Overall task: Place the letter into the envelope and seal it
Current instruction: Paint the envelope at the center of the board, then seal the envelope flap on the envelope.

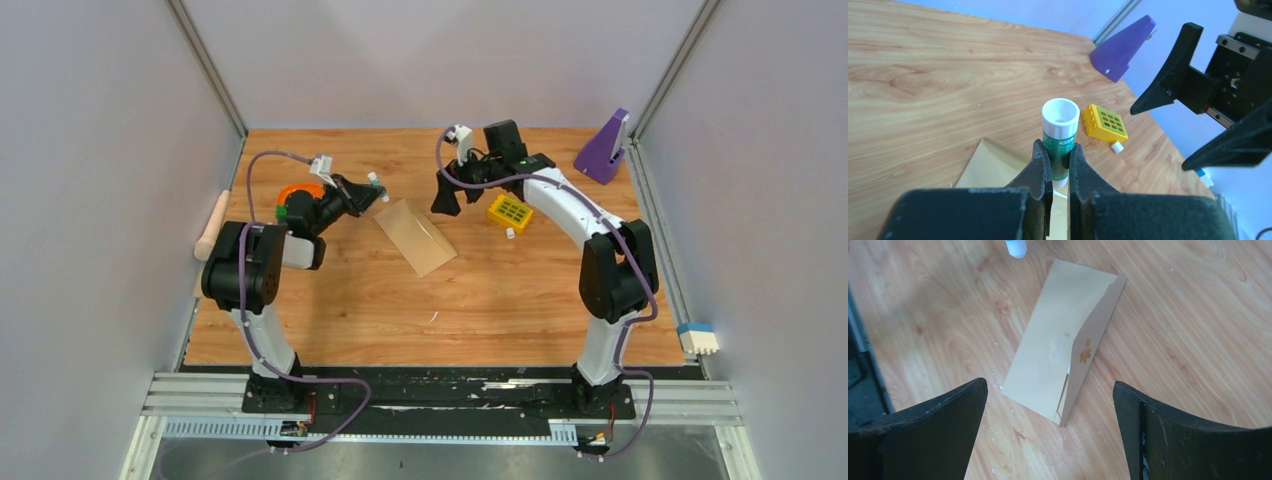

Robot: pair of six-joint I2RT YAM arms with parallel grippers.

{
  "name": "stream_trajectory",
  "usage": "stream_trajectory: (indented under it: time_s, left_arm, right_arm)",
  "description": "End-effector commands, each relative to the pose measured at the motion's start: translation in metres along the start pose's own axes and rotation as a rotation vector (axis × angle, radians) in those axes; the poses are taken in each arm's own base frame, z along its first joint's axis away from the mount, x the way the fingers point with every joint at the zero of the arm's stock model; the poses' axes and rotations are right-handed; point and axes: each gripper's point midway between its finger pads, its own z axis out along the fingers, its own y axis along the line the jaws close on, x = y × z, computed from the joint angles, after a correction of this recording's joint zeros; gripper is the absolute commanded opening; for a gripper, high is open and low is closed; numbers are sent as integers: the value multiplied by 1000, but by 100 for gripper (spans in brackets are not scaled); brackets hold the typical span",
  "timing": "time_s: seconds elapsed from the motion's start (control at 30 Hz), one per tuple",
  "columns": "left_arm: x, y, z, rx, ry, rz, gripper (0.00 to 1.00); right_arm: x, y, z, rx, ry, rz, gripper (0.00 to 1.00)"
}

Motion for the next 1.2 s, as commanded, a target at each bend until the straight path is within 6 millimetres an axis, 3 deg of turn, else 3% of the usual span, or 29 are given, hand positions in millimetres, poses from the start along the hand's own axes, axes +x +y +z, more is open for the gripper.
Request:
stream_trajectory:
  time_s: [0.0, 0.13, 0.27, 0.3, 0.33, 0.37, 0.4, 0.43, 0.53, 0.57, 0.7, 0.87, 1.17]
  left_arm:
    - [-19, -29, -7, 190, -19, -83, 0]
    - [-14, -30, -8, 264, 28, -184, 0]
    - [-10, -13, -9, 182, 68, -202, 0]
    - [0, 1, -9, 113, 109, -198, 0]
    - [-8, 1, -8, 90, 107, -160, 0]
    - [8, 20, -11, -11, 171, -158, 0]
    - [-2, 21, -9, -39, 175, -124, 0]
    - [8, 32, -13, -104, 225, -119, 0]
    - [4, 29, -13, -97, 228, -109, 0]
    - [3, 27, -13, -87, 223, -122, 0]
    - [18, 38, -14, -121, 243, -167, 0]
    - [36, 47, -12, -139, 261, -199, 0]
    - [57, 45, -2, -121, 281, -232, 0]
  right_arm:
    - [-17, 29, -16, -244, -63, 70, 100]
    - [-16, 28, -10, -266, -55, 103, 98]
    - [-5, 3, 3, -157, -18, 116, 97]
    - [-3, -2, 6, -140, -10, 119, 95]
    - [0, -7, 10, -132, -3, 123, 92]
    - [0, -10, 14, -136, 1, 122, 86]
    - [2, -16, 17, -130, 9, 131, 77]
    - [1, -21, 21, -115, 19, 151, 67]
    - [1, -36, 33, -114, 54, 210, 12]
    - [2, -41, 38, -112, 60, 226, 2]
    - [14, -44, 57, -135, 88, 296, 0]
    - [37, -29, 74, -232, 130, 367, 0]
    - [42, -4, 86, -382, 141, 429, 0]
